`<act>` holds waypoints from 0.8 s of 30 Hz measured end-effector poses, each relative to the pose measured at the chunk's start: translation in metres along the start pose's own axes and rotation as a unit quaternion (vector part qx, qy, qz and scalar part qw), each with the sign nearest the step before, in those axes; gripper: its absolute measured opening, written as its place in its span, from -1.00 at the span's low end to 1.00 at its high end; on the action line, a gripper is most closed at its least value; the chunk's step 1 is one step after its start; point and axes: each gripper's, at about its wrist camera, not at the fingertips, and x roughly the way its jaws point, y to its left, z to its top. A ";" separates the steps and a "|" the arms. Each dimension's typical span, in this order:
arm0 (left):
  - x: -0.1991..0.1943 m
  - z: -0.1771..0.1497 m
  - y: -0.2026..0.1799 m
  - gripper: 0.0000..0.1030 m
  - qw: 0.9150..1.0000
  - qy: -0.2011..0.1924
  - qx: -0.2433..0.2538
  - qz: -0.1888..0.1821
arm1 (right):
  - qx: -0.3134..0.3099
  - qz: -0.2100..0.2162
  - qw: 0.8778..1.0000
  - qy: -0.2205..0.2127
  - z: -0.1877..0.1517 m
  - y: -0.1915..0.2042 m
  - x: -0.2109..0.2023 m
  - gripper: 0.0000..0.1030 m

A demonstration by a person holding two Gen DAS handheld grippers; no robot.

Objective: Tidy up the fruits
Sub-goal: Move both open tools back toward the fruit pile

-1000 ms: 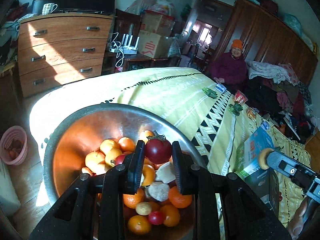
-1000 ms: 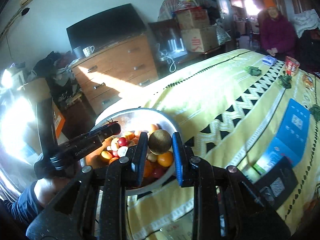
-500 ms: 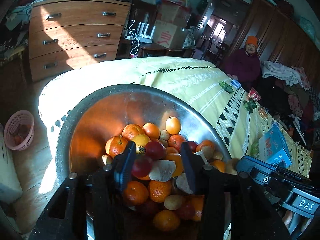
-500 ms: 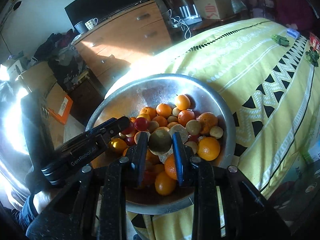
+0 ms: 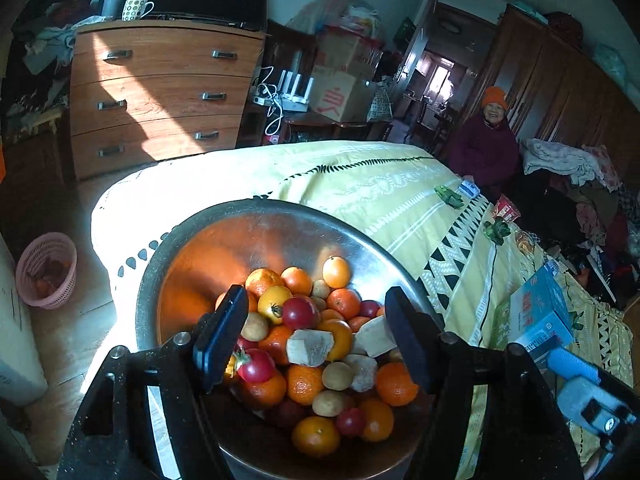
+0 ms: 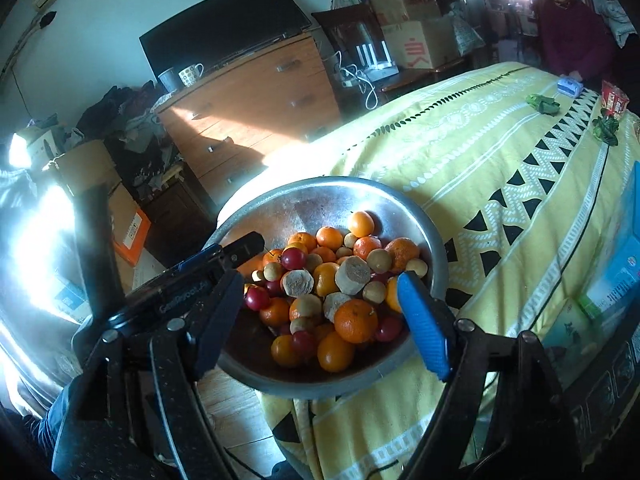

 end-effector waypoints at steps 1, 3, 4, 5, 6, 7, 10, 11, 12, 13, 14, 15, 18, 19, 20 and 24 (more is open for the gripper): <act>-0.003 0.000 -0.006 0.45 1.000 -0.004 0.004 -0.004 | 0.000 -0.004 1.000 -0.006 -0.007 -0.001 -0.012 0.56; -0.009 0.000 -0.024 0.48 1.000 -0.013 0.014 -0.018 | 0.004 -0.015 1.000 -0.019 -0.024 -0.006 -0.040 0.56; -0.012 0.000 -0.034 0.48 0.999 -0.016 0.020 -0.028 | 0.010 -0.022 0.999 -0.023 -0.032 -0.012 -0.052 0.56; -0.015 -0.002 -0.046 0.49 0.999 -0.019 0.028 -0.037 | 0.018 -0.032 0.999 -0.028 -0.042 -0.018 -0.067 0.56; -0.017 -0.004 -0.058 0.50 0.998 -0.020 0.035 -0.046 | 0.026 -0.041 0.998 -0.032 -0.051 -0.025 -0.078 0.56; -0.020 -0.006 -0.070 0.50 0.997 -0.020 0.042 -0.057 | 0.036 -0.051 0.997 -0.035 -0.059 -0.033 -0.090 0.56; -0.029 -0.017 -0.114 0.51 0.993 -0.021 0.071 -0.095 | 0.073 -0.082 0.993 -0.042 -0.087 -0.059 -0.124 0.56; -0.033 -0.021 -0.127 0.54 0.991 -0.022 0.079 -0.108 | 0.084 -0.093 0.991 -0.045 -0.096 -0.066 -0.135 0.56; -0.037 -0.026 -0.141 0.59 0.988 -0.024 0.089 -0.121 | 0.096 -0.105 0.989 -0.049 -0.106 -0.075 -0.147 0.56; -0.041 -0.032 -0.158 0.62 0.985 -0.027 0.100 -0.135 | 0.109 -0.114 0.986 -0.051 -0.115 -0.083 -0.156 0.56; -0.045 -0.038 -0.172 0.67 0.983 -0.030 0.109 -0.147 | 0.129 -0.127 0.982 -0.055 -0.127 -0.093 -0.167 0.56; -0.049 -0.046 -0.190 0.68 0.978 -0.027 0.121 -0.168 | 0.144 -0.136 0.979 -0.057 -0.136 -0.100 -0.174 0.56; -0.055 -0.075 -0.244 0.68 0.960 0.001 0.178 -0.218 | 0.185 -0.158 0.968 -0.060 -0.166 -0.123 -0.195 0.56; -0.056 -0.087 -0.262 0.68 0.953 0.011 0.198 -0.228 | 0.196 -0.164 0.965 -0.060 -0.176 -0.130 -0.202 0.56; -0.055 -0.100 -0.282 0.68 0.945 0.024 0.219 -0.240 | 0.209 -0.170 0.961 -0.059 -0.187 -0.139 -0.207 0.56; -0.035 -0.153 -0.347 0.73 0.918 0.095 0.270 -0.275 | 0.248 -0.187 0.948 -0.065 -0.222 -0.165 -0.232 0.56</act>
